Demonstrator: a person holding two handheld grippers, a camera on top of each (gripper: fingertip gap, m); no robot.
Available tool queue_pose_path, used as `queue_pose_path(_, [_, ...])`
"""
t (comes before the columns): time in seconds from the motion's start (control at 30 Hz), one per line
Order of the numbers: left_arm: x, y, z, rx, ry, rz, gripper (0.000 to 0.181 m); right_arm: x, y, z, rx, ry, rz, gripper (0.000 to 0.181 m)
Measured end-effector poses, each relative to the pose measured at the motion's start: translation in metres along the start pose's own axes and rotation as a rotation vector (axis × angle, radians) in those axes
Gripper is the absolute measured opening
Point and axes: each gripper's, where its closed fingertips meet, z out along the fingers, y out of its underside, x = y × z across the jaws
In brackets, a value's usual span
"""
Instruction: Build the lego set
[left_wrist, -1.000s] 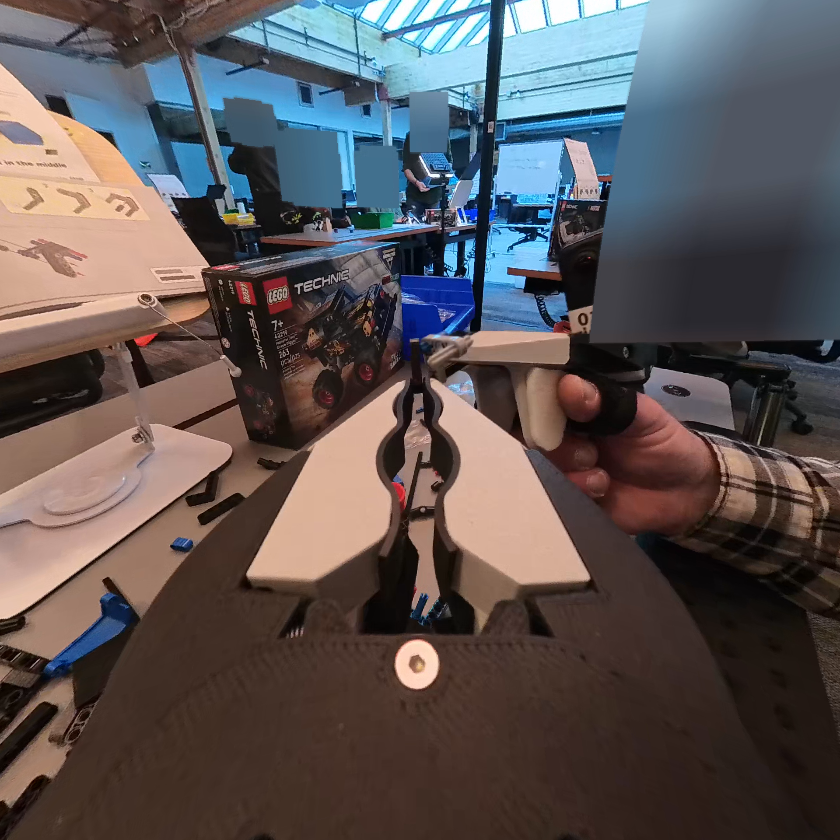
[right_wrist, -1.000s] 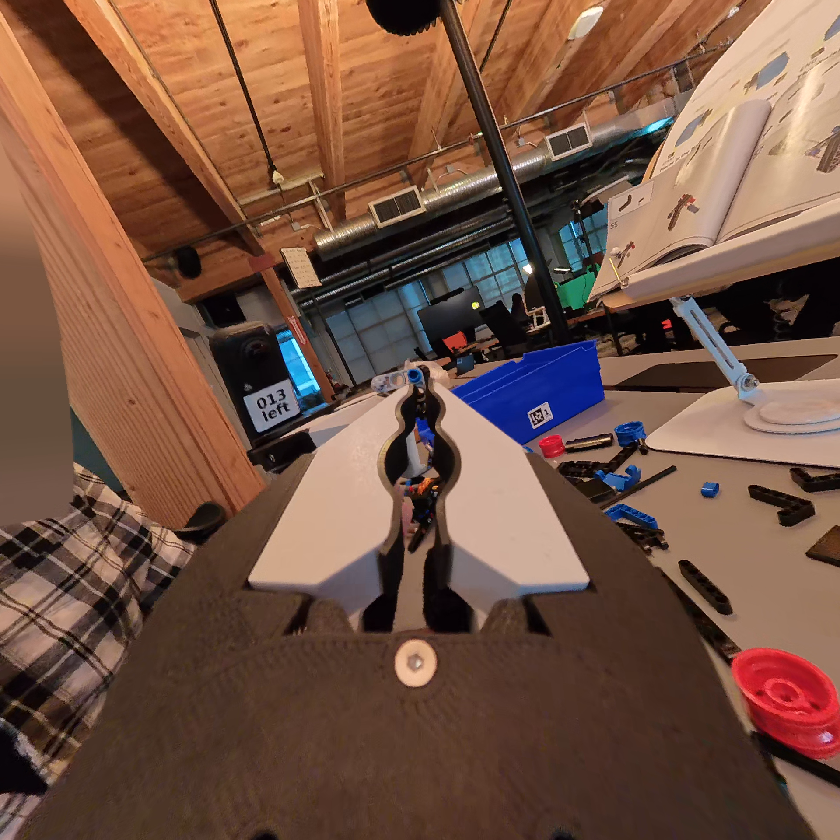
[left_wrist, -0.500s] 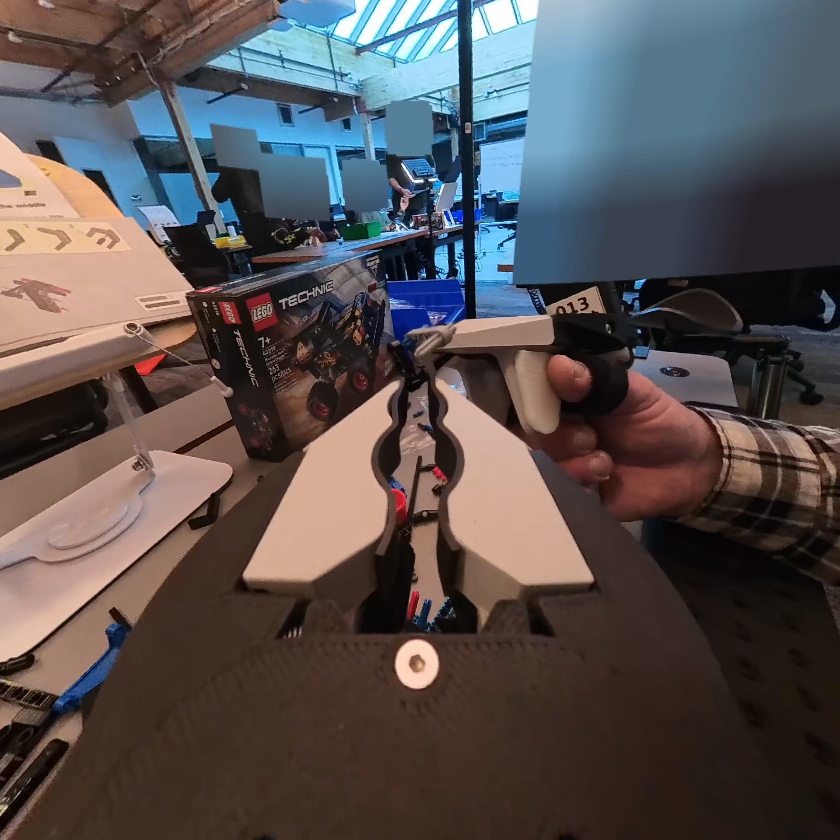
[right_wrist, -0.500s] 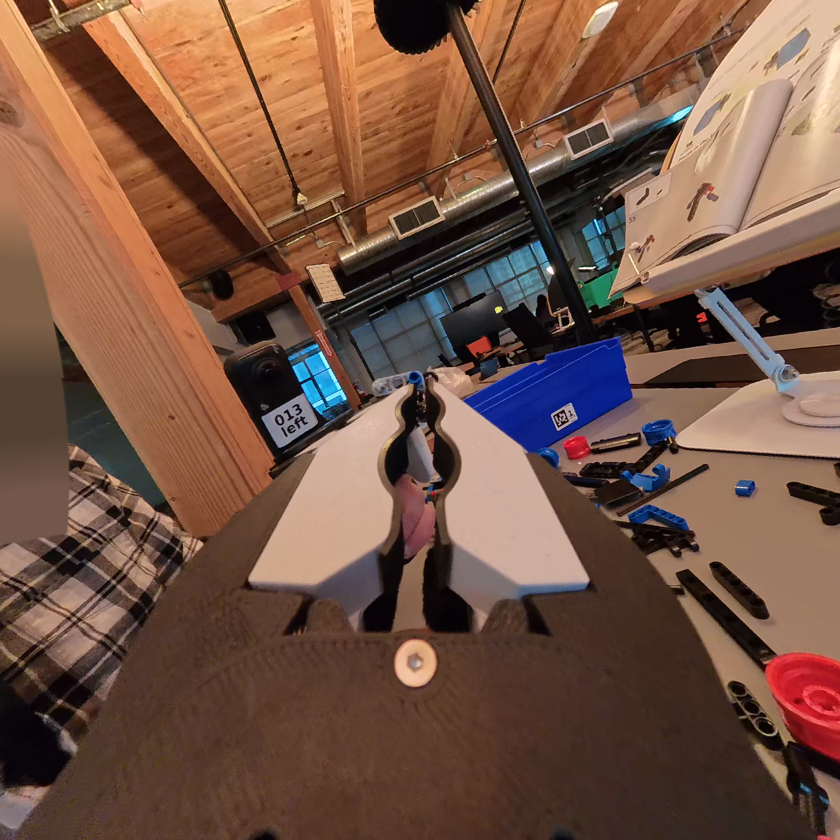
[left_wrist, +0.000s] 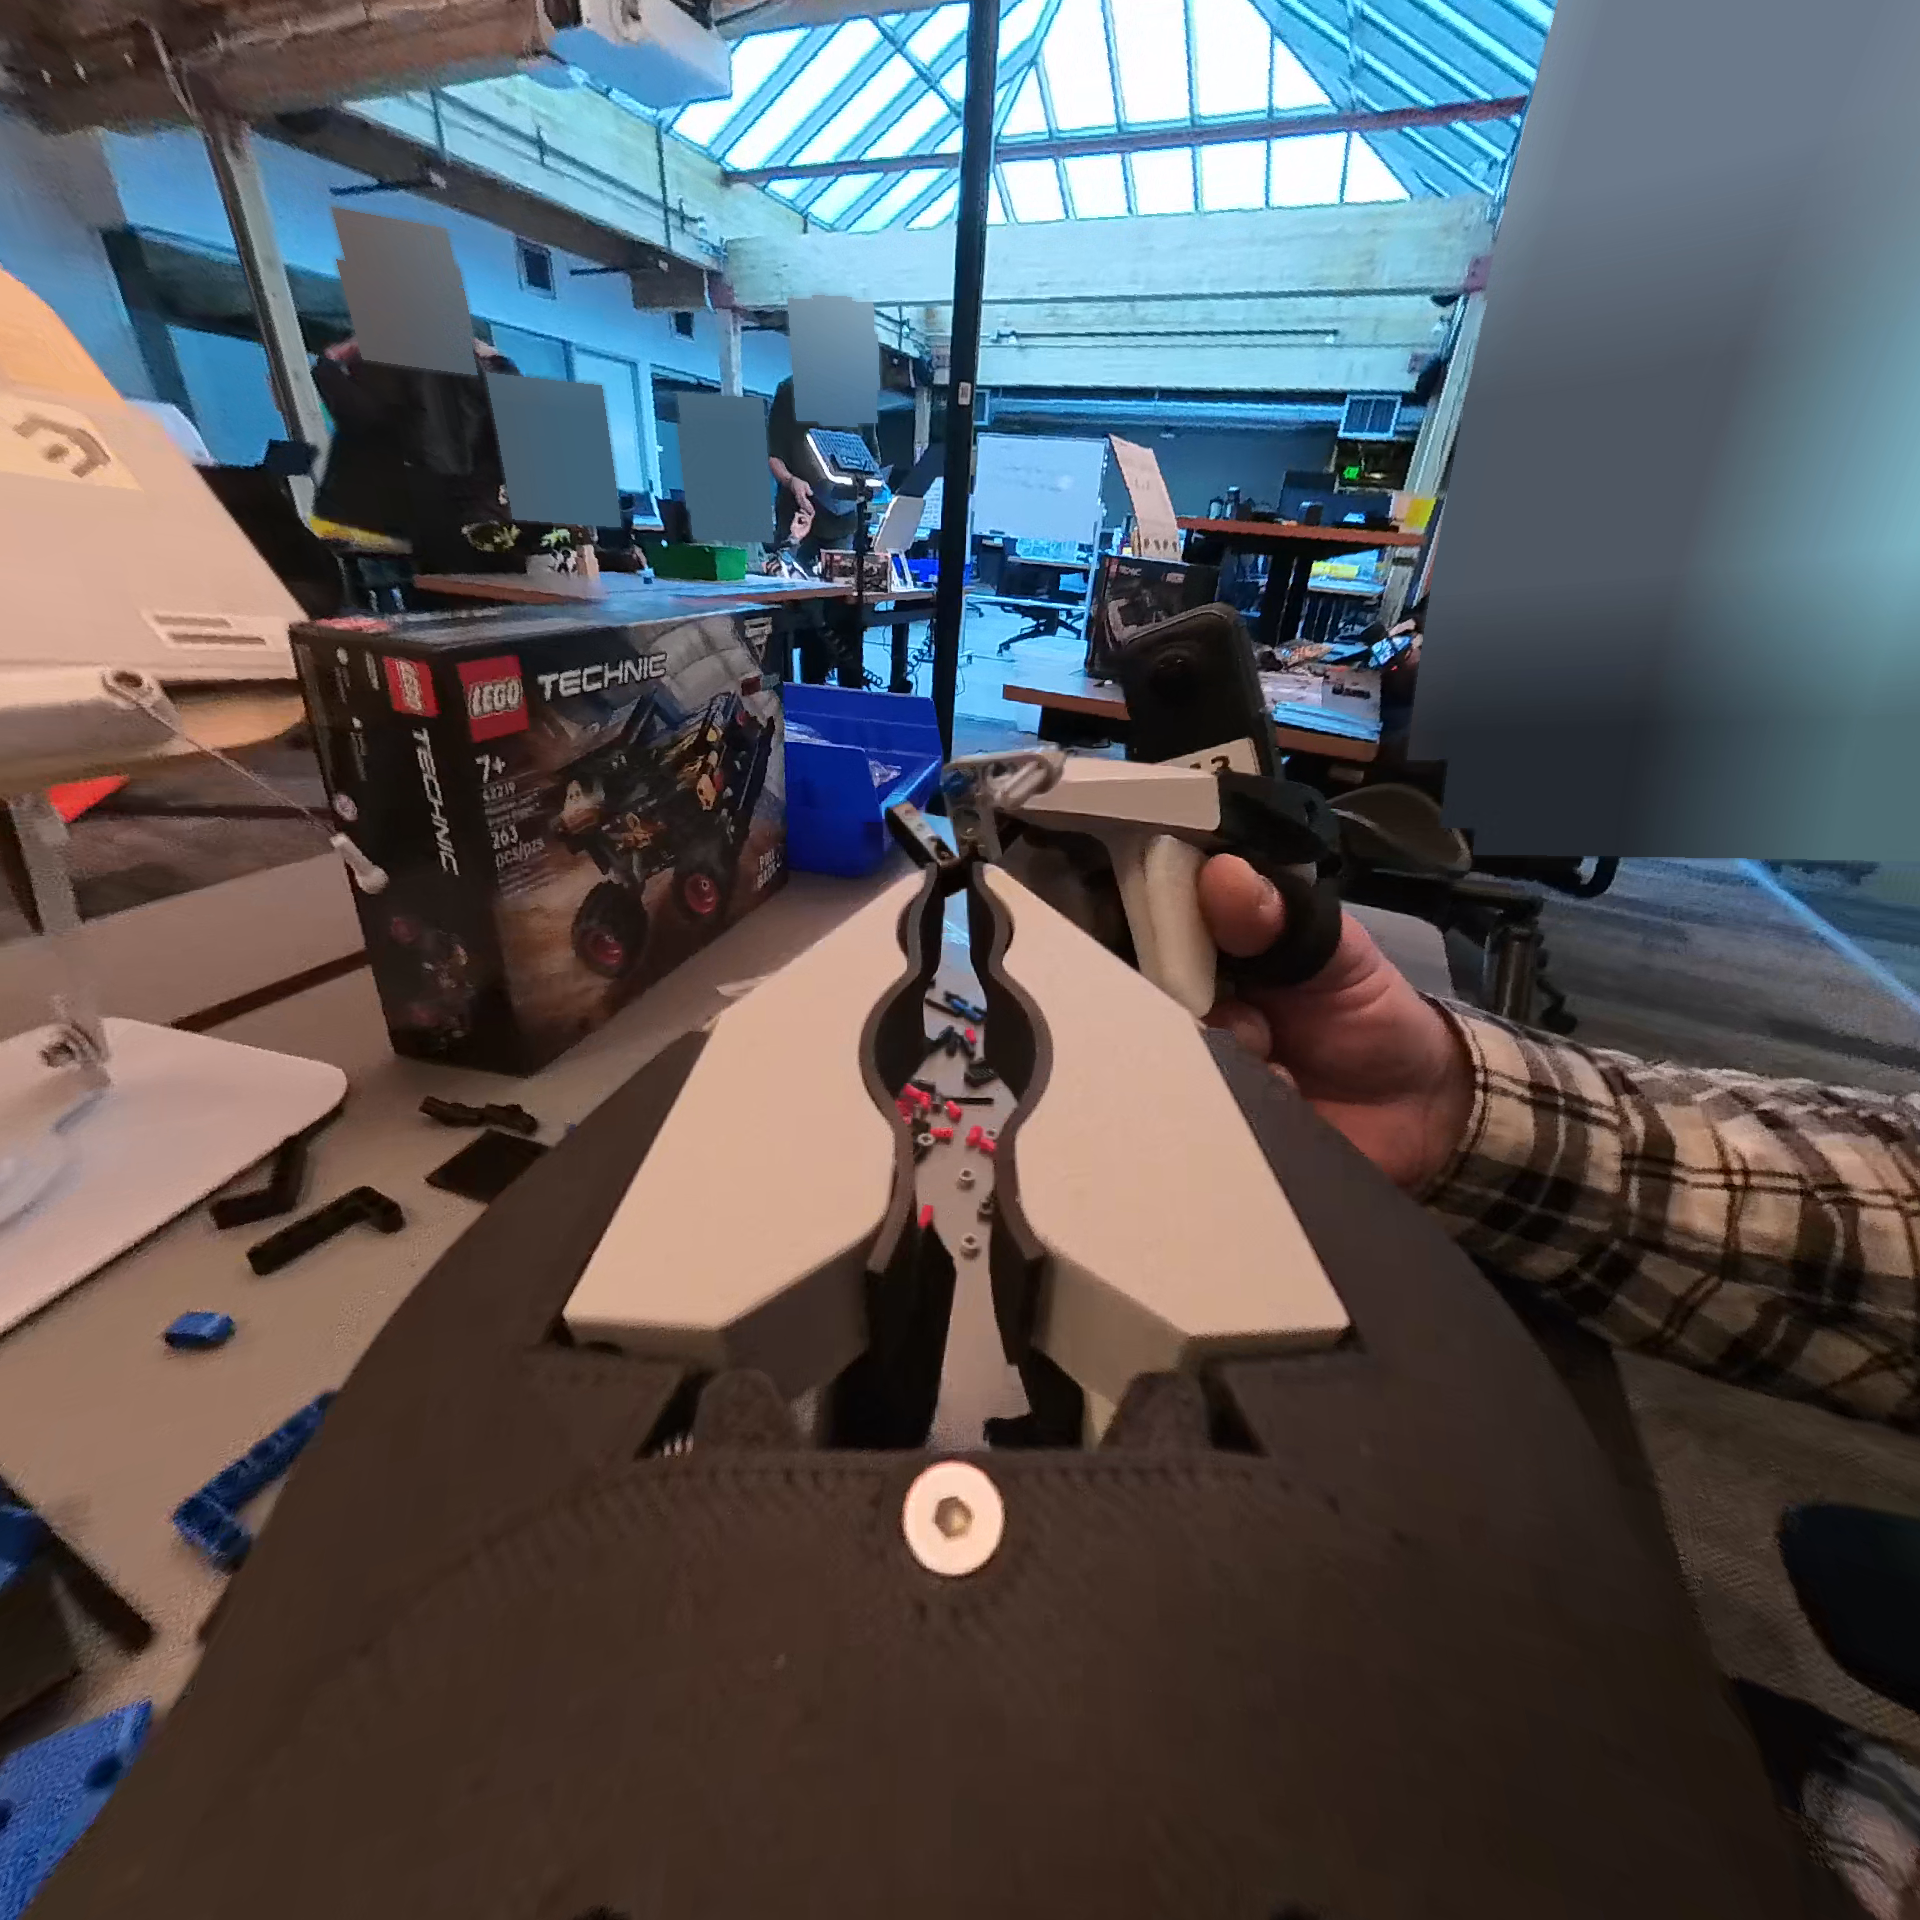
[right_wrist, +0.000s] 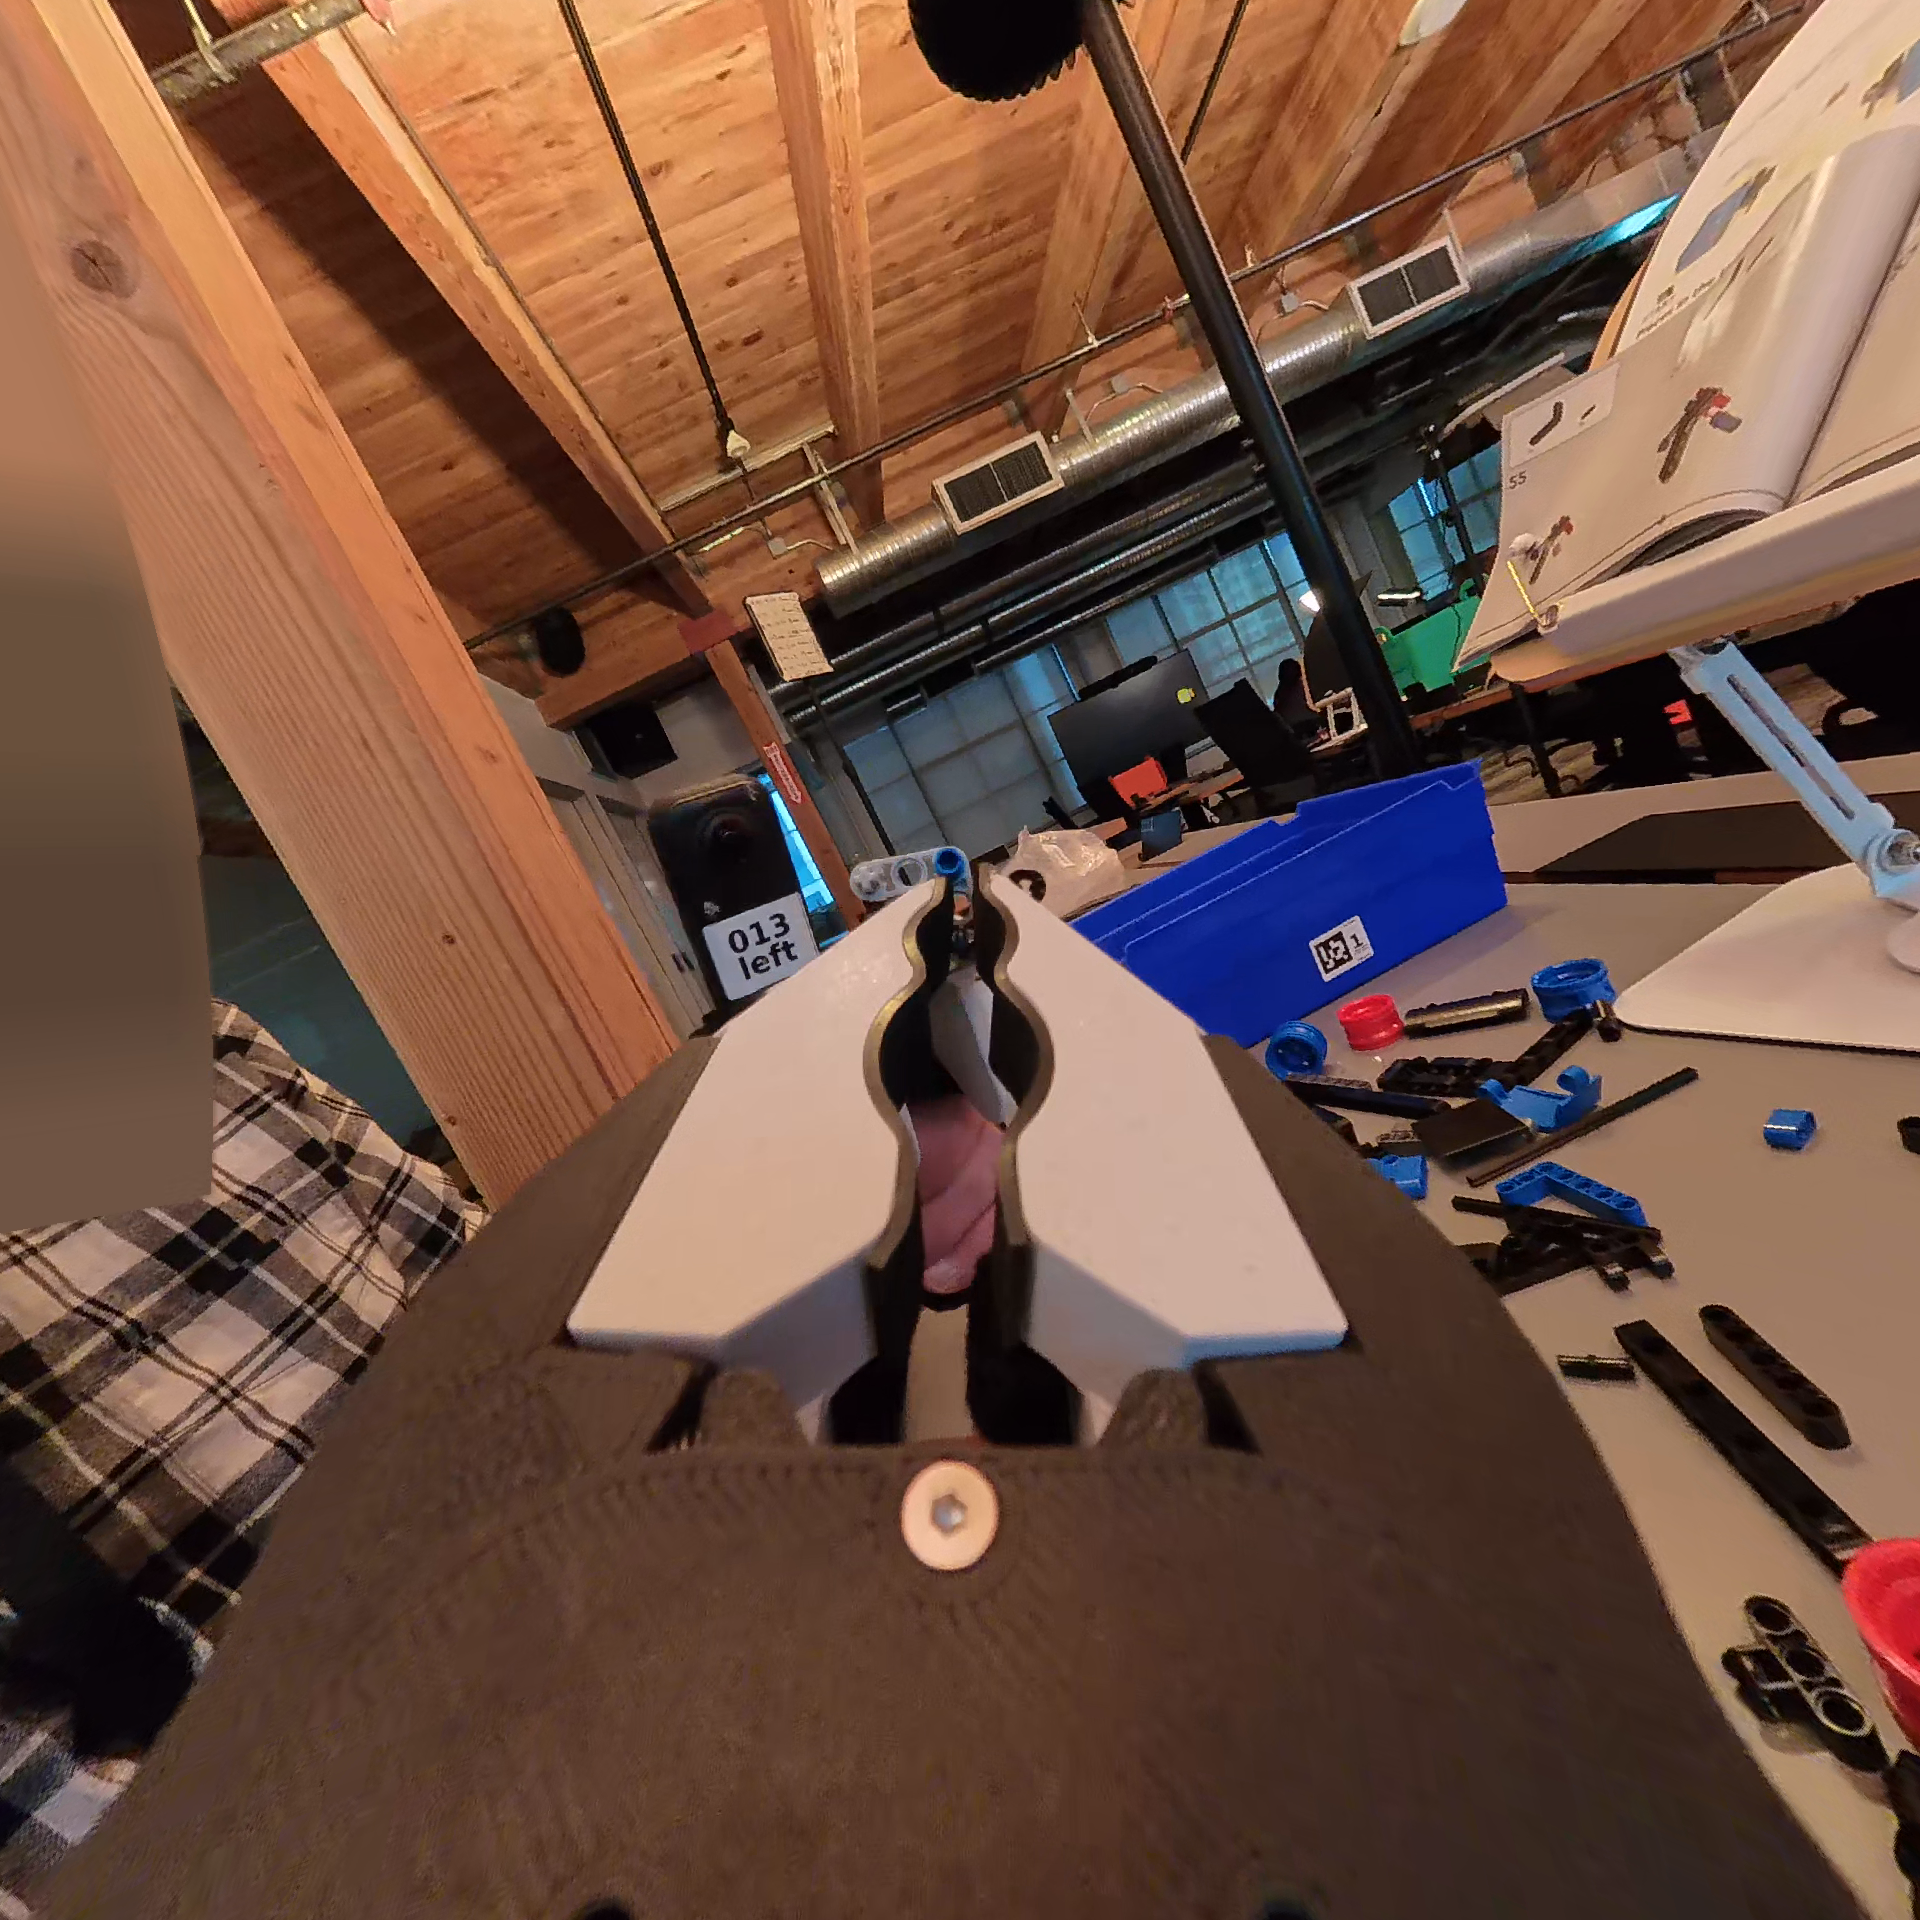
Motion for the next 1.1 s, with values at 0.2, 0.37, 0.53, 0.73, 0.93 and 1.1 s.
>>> queue_pose_path(0.2, [0.001,0.019,-0.012,-0.085,-0.005,-0.094,0.002,0.002,0.024,-0.001,-0.13,0.032,0.043,0.001])
queue_pose_path(0.37, [0.01,0.032,-0.028,-0.08,-0.015,-0.152,0.002,-0.005,0.042,0.0,-0.161,0.036,0.081,0.001])
queue_pose_path(0.53, [0.012,0.022,-0.036,-0.019,-0.042,-0.147,0.001,-0.014,0.043,0.006,-0.106,0.052,0.078,0.002])
queue_pose_path(0.73, [0.012,0.023,-0.037,-0.022,-0.03,-0.192,0.001,-0.018,0.046,0.007,-0.16,0.075,-0.045,0.004])
queue_pose_path(0.93, [0.012,0.03,-0.035,-0.069,-0.022,-0.2,0.001,-0.013,0.052,0.007,-0.245,0.125,-0.193,0.005])
queue_pose_path(1.1, [0.011,0.034,-0.036,-0.095,-0.028,-0.164,0.002,-0.011,0.061,0.003,-0.359,0.131,-0.24,0.006])
